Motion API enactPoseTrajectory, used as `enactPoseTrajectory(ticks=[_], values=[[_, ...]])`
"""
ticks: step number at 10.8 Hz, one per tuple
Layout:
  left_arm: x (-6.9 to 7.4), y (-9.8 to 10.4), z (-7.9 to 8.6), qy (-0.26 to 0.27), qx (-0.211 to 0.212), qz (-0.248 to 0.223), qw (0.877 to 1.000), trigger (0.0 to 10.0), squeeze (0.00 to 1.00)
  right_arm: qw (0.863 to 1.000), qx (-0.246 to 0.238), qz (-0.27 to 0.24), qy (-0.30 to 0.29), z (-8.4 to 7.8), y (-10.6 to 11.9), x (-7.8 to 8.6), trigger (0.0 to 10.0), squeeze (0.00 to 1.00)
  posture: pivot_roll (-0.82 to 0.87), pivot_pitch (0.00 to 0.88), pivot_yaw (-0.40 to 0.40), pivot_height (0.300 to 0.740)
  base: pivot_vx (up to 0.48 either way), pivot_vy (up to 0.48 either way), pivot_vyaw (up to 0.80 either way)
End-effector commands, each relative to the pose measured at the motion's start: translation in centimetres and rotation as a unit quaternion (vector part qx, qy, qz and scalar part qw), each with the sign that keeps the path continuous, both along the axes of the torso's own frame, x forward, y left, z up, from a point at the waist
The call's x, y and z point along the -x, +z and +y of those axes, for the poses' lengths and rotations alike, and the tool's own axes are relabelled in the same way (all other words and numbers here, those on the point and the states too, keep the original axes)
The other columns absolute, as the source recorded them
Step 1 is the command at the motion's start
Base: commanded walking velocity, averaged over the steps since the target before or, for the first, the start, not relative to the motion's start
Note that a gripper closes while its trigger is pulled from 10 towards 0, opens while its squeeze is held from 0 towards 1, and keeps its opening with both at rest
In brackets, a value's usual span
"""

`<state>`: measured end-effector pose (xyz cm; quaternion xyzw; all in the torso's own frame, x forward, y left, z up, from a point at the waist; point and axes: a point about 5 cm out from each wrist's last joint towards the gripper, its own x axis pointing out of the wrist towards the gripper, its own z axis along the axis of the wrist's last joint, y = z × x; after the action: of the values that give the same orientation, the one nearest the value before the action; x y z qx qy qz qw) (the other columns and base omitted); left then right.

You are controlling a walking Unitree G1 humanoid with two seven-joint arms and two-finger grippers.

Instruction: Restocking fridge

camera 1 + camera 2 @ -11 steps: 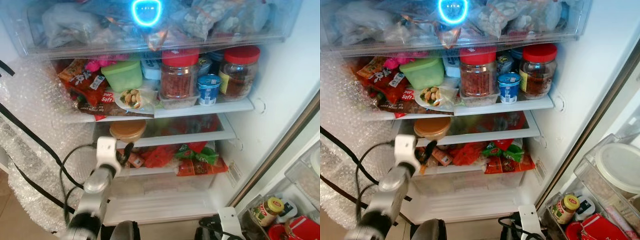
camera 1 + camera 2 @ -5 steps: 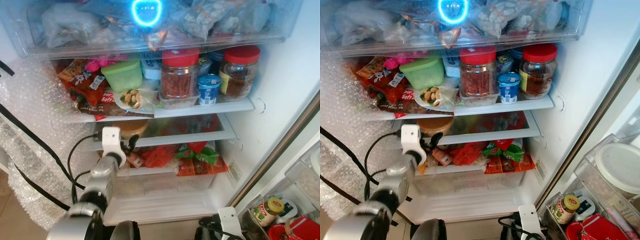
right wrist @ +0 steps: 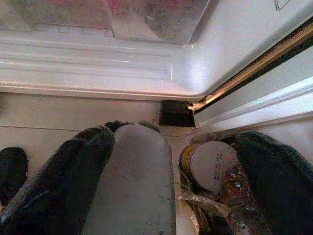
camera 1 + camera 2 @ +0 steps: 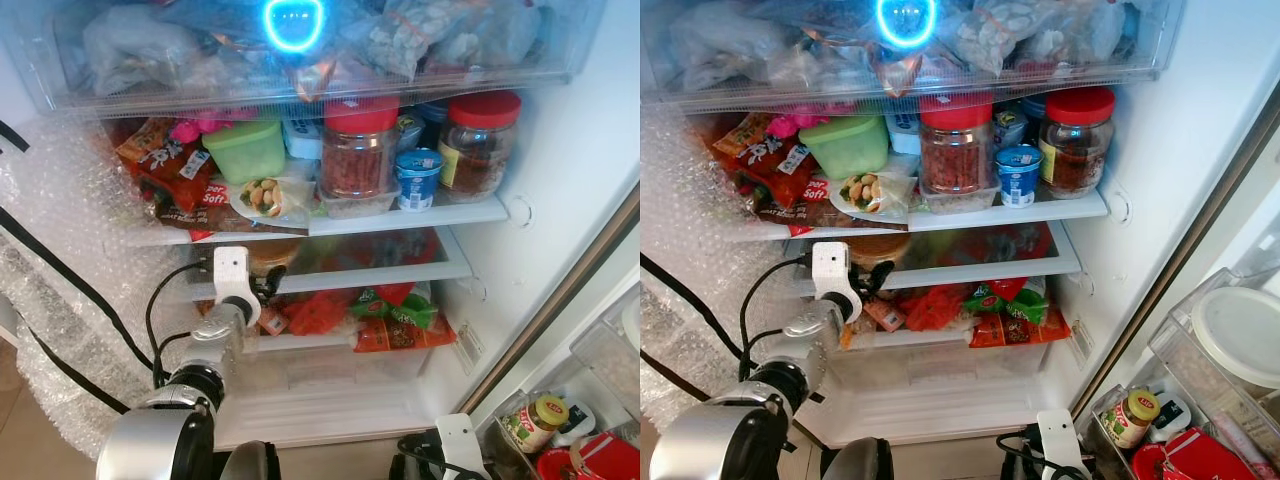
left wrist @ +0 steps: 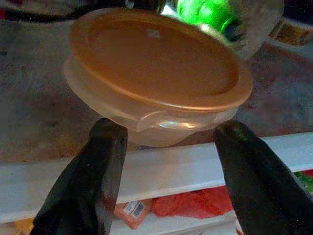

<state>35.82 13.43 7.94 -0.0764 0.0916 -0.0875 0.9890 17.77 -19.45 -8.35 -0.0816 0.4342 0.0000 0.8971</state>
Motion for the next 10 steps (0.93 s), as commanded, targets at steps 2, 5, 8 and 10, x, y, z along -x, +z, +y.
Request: enactPoseTrajectory(ticks=[2,5,8,10], values=[[0.8,-0.3,1.2,0.013,0.009,-0.032,0.999,10.0,0.00,1.000,0.001,0.010,0.000,0.0,-0.3,0.6,10.0,0.00,-0.02,0.000,0.039,0.629,0.000,0.000,0.00],[2.6,-0.4,1.7,-0.001,-0.046,-0.087,0.995,10.0,0.00,1.000,-0.001,0.010,-0.003,0.0,-0.3,0.7,10.0,0.00,-0.02,0.000,0.040,0.629,0.000,0.000,0.00],[4.3,0.5,1.0,-0.016,-0.116,-0.140,0.983,10.0,0.00,1.000,-0.002,0.012,0.000,0.0,-0.4,0.8,10.0,0.00,-0.01,0.000,0.038,0.629,0.000,0.000,0.00],[4.8,0.7,-0.1,-0.023,-0.127,-0.140,0.982,10.0,0.00,1.000,-0.001,0.011,-0.001,0.0,-0.3,0.7,10.0,0.00,-0.01,0.000,0.041,0.629,0.000,0.000,0.00]])
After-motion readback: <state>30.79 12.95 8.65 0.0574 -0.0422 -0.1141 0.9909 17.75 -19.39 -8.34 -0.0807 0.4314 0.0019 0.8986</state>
